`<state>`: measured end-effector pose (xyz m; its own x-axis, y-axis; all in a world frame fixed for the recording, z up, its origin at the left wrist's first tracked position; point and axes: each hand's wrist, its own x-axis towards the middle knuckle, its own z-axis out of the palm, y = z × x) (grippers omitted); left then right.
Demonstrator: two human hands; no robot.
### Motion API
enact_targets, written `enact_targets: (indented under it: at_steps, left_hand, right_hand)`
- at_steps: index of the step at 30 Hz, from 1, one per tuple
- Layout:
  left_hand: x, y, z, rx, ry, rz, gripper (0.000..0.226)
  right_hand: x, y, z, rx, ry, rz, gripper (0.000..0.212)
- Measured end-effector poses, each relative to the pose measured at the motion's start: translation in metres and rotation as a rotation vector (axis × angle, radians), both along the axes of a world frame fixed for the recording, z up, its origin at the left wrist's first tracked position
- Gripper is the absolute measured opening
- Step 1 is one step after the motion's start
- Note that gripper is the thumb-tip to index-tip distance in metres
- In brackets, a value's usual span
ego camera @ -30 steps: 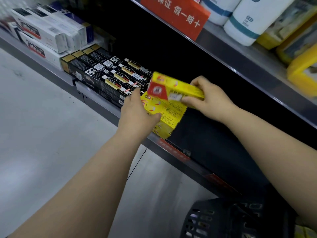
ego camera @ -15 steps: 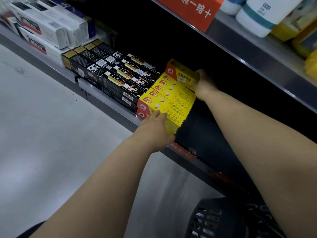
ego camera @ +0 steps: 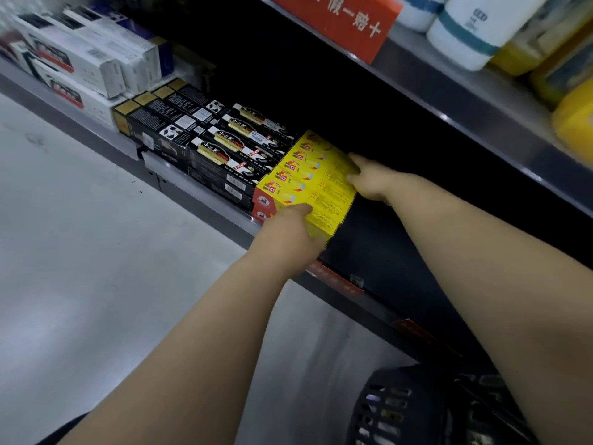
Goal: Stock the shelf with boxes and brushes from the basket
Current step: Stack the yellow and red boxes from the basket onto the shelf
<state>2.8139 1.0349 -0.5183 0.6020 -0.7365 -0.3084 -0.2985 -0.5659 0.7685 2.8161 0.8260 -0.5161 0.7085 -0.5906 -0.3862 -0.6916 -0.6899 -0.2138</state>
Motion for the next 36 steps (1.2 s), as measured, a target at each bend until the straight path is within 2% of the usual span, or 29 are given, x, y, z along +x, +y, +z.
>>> enact_targets:
  at_steps: [2, 4, 9, 11, 15, 18, 24, 28, 32, 36]
  left_hand:
    - [-0.002, -0.002, 0.010, -0.124, 0.083, 0.105, 0.051]
    - [-0.009, -0.006, 0.022, -0.229, 0.129, 0.135, 0.045]
    - [-0.055, -0.023, 0.062, -0.445, 0.194, -0.001, 0.020]
    - [-0.081, -0.028, 0.076, -0.474, 0.144, -0.097, 0.017]
    - [-0.135, -0.027, 0.099, -0.500, -0.078, -0.322, 0.016]
    - [-0.173, -0.025, 0.115, -0.475, -0.194, -0.500, 0.018]
    - [-0.242, -0.027, 0.113, -0.290, -0.221, -0.761, 0.016]
    - [-0.276, -0.030, 0.107, -0.197, -0.242, -0.866, 0.017]
    - [-0.302, -0.028, 0.095, -0.088, -0.255, -0.974, 0.021]
    - [-0.312, -0.025, 0.080, 0.018, -0.293, -1.067, 0.029]
  right_hand:
    - [-0.016, 0.015, 0.022, 0.026, -0.046, 0.035, 0.057]
    - [-0.041, 0.029, 0.048, 0.067, -0.109, 0.054, 0.046]
    - [-0.133, 0.057, 0.110, 0.241, -0.292, 0.090, 0.018]
    - [-0.173, 0.061, 0.129, 0.263, -0.349, 0.066, 0.016]
    - [-0.257, 0.064, 0.153, 0.317, -0.446, -0.014, 0.022]
    - [-0.323, 0.065, 0.154, 0.351, -0.440, -0.087, 0.020]
    - [-0.460, 0.059, 0.110, 0.408, -0.200, -0.286, 0.011]
    - [-0.530, 0.053, 0.059, 0.351, -0.031, -0.343, 0.009]
    - [-0.556, 0.050, 0.020, 0.315, 0.438, -0.141, 0.041]
    - [-0.553, 0.053, 0.001, 0.353, 0.619, -0.066, 0.066]
